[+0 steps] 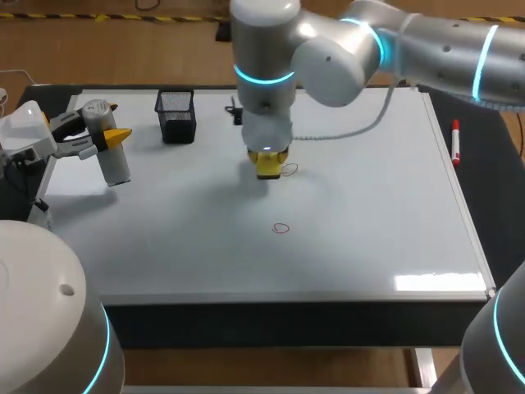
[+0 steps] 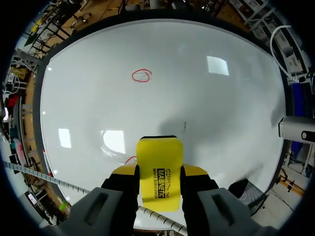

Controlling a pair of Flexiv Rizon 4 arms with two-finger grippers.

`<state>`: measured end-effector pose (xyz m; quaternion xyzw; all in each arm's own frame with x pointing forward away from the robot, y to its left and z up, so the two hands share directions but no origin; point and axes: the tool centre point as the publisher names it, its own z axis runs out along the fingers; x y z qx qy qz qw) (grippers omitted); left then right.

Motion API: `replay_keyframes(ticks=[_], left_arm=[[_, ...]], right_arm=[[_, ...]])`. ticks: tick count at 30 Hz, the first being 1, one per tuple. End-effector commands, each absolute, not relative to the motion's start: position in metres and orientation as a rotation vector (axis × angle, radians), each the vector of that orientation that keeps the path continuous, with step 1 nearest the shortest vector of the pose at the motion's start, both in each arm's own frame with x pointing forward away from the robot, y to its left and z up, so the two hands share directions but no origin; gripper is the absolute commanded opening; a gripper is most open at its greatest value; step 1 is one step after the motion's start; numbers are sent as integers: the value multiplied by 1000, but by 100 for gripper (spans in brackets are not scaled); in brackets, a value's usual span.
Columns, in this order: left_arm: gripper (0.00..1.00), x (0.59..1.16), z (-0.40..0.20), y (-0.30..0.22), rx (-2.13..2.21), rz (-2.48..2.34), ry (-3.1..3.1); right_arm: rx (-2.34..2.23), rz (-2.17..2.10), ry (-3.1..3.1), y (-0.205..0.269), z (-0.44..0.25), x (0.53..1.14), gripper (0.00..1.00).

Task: Pick up the inspection probe, press it on each red-marked spot on the whiteboard one by one, put down the probe, pick up the eraser, and wipe off all the red marks.

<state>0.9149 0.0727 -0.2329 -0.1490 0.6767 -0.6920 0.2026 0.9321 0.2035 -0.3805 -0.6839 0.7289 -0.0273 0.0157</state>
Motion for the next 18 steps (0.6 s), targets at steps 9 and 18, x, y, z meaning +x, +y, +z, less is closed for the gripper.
replay_keyframes(ticks=[9,18], left_arm=[[0,914,-232,73,-415,-1931,1888],[0,914,-232,73,-415,-1931,1888]], right_arm=[[-2015,-65,2340,96,-366,950,0],[-2005,-50,2365,38,-372,954,0]])
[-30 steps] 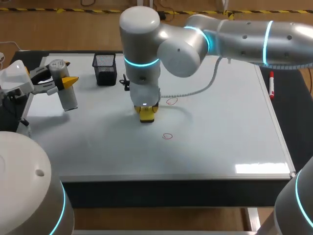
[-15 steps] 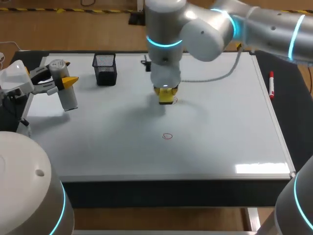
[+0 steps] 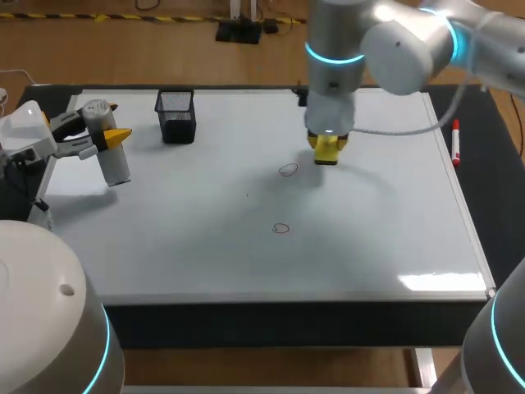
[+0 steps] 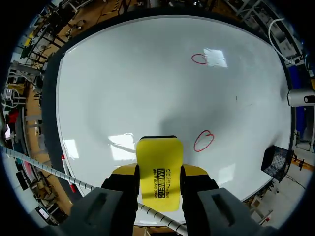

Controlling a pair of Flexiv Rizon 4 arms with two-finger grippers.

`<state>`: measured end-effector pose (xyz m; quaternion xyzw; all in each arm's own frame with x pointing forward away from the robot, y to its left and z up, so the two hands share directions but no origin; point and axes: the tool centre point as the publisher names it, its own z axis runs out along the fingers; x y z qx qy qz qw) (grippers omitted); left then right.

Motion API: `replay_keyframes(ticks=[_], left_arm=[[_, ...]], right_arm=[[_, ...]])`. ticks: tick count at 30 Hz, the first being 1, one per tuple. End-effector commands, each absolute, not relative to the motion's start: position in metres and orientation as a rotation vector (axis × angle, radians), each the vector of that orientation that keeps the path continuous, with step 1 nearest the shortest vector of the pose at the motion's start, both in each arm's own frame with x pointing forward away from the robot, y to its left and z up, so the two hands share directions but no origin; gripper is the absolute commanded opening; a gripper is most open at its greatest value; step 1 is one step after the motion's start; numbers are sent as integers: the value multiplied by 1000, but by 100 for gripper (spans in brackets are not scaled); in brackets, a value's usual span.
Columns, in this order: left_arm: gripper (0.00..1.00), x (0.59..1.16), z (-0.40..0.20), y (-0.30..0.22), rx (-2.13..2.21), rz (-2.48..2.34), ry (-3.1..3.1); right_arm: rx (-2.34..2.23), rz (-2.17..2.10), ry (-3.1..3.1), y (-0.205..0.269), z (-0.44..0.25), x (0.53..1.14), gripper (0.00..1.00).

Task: Pick up the inspection probe, press it on each red-marked spot on the whiteboard one by one, put down the probe, pick up the eraser, and wipe off all the red marks.

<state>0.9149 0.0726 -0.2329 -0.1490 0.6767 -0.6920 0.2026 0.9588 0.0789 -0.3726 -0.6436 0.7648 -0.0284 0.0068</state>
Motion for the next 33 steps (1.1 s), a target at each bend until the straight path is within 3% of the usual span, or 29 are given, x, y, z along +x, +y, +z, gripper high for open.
replay_keyframes(ticks=[1,19,33], left_arm=[[0,914,-232,73,-415,-1931,1888],[0,914,-232,73,-415,-1931,1888],[0,914,-232,73,-415,-1931,1888]], right_arm=[[-1996,-49,2377,28,-373,954,0],[-1890,4,2473,-78,-382,952,0],[-1869,-13,2548,-96,-384,951,0]])
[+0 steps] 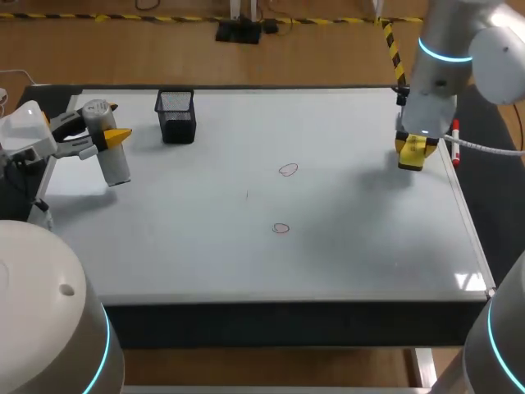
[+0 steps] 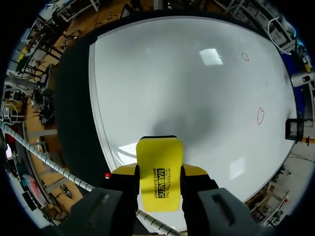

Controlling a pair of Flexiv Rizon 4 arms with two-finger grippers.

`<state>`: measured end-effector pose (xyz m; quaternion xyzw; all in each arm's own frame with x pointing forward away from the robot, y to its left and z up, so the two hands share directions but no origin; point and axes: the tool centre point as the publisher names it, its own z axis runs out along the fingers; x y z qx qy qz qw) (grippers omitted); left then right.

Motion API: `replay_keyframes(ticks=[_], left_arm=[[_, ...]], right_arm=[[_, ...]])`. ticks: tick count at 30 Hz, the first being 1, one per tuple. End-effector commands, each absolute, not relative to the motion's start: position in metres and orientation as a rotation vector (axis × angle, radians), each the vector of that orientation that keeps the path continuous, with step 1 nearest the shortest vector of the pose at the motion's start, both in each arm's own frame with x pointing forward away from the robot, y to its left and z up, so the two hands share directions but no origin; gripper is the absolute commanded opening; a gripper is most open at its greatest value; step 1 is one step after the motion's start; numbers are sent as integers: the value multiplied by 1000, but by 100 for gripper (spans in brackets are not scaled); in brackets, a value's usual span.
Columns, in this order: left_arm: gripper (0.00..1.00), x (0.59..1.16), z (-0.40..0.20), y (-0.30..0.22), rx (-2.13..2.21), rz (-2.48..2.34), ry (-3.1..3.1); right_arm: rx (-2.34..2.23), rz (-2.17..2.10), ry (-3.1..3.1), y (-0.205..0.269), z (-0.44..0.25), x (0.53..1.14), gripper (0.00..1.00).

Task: Pick up the inspection probe, press it on each red-marked spot on the whiteboard one by one, put down the probe, pick up the eraser, and wipe off all the red marks.

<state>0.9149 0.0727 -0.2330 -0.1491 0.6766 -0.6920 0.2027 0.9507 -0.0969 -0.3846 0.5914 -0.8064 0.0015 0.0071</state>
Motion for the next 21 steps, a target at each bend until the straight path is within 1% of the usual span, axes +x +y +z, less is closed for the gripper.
replay_keyframes(ticks=[1,10,21], left_arm=[[0,914,-232,73,-415,-1931,1888],[0,914,-232,73,-415,-1931,1888],[0,904,-227,23,-405,-1963,1878]], right_arm=[[1847,13,-2518,-96,-384,951,0],[1847,13,-2518,-96,-384,951,0],[1847,13,-2518,-96,-384,951,0]])
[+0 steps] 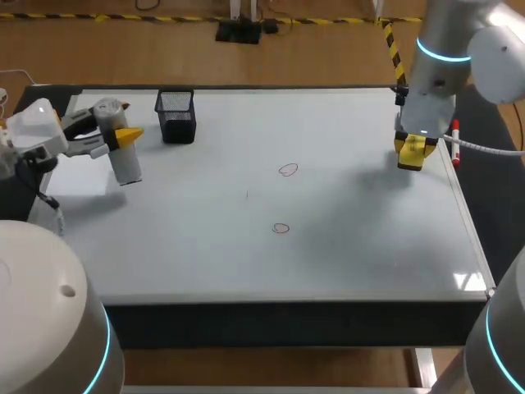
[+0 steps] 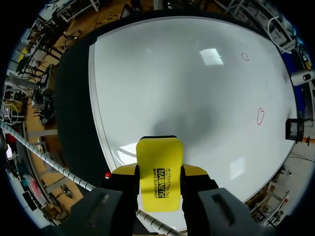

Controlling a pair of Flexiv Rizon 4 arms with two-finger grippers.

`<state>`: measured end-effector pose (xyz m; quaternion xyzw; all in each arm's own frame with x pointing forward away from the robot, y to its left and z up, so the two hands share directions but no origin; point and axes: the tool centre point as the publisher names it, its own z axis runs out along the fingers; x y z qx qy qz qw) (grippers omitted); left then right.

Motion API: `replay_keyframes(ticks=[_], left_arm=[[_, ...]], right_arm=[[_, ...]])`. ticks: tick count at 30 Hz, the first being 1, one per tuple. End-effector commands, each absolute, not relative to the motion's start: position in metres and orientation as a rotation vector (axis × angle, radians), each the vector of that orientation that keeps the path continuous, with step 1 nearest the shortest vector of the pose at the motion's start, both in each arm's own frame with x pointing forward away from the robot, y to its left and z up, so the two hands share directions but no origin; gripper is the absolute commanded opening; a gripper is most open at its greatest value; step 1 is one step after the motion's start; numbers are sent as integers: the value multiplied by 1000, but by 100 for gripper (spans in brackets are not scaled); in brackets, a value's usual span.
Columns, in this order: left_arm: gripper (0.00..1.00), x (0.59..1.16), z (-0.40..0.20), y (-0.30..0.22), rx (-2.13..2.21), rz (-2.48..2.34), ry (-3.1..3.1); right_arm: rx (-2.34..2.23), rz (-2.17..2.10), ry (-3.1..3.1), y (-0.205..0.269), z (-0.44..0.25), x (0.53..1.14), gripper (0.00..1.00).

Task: Pick up the inspection probe, press it on each red-marked spot on the whiteboard one by one, put down the probe, pick up the eraser, and wipe off all the red marks.

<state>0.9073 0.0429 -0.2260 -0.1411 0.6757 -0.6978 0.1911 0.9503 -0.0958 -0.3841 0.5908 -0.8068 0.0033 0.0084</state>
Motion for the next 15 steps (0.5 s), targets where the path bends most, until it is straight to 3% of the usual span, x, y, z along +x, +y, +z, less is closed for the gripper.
replay_keyframes(ticks=[1,15], left_arm=[[0,902,-228,15,-406,-1965,1879],[0,902,-227,-90,-399,-2021,1926]], right_arm=[[1847,13,-2518,-96,-384,951,0],[1847,13,-2518,-96,-384,951,0]])
